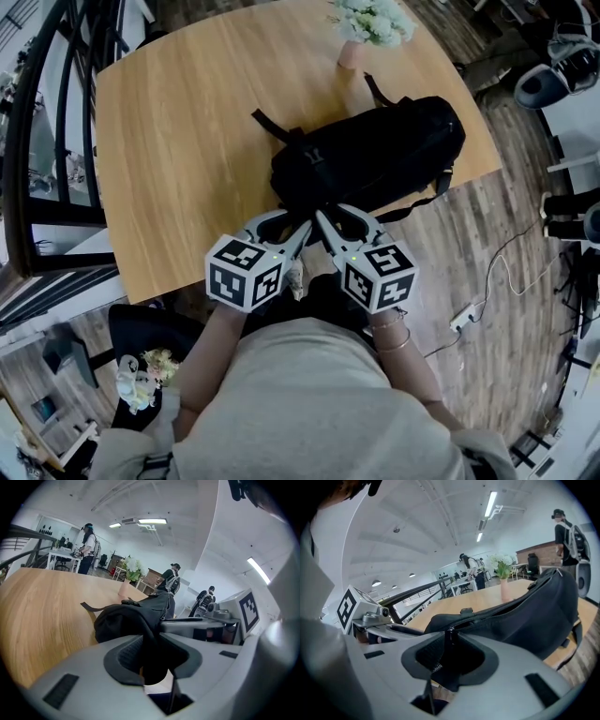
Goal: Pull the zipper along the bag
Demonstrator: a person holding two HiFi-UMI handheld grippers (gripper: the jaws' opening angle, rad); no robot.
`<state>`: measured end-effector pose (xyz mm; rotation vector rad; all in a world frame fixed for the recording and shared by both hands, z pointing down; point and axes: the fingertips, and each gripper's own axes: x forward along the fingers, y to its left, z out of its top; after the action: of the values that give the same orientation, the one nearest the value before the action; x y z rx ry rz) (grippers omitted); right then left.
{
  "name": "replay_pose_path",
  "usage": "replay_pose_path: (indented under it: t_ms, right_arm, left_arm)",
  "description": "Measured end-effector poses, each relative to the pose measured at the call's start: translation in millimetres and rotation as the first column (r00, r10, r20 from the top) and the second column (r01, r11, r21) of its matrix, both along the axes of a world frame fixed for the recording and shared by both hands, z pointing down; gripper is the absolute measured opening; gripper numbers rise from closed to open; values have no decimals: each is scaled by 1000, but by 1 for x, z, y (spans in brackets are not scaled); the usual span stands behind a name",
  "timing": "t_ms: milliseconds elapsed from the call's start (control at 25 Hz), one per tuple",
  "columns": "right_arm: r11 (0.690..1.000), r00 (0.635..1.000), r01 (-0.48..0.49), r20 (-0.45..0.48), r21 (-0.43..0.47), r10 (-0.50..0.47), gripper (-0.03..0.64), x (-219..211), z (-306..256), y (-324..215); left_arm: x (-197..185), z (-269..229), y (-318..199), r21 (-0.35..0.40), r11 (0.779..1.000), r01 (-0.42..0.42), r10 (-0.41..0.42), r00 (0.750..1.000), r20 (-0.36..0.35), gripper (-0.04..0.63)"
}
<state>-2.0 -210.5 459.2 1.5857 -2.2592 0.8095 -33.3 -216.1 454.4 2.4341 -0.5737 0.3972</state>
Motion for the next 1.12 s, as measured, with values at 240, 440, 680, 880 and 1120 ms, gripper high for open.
replay_pose_path:
  t_ms: [240,440,680,880,1120]
  right_arm:
    - [1000,999,14,-32,3,-13,61,1,-2,3]
    - [1000,999,19,-43,5,-19,11,0,-2,4]
    - [999,997,38,-67,27,-36,11,2,-7,4]
    - [998,996,53,-79,31,-50,9,7,-9,7]
    - [995,993,96,-73,36,-93,9,15,-12,10]
  left_arm:
    - [0,1,-1,-1,1000,-10,10,1000,-10,109]
    - [1,1,0,-5,1000,-6,6,1000,-14,107]
    - [1,-2,-1,1,1000,12,-12,999,-36,87]
    - [0,-5,-1,19,999,41,-40,998,-37,74]
    - [1,-8,-1,47,997,64,-63,998,-15,66]
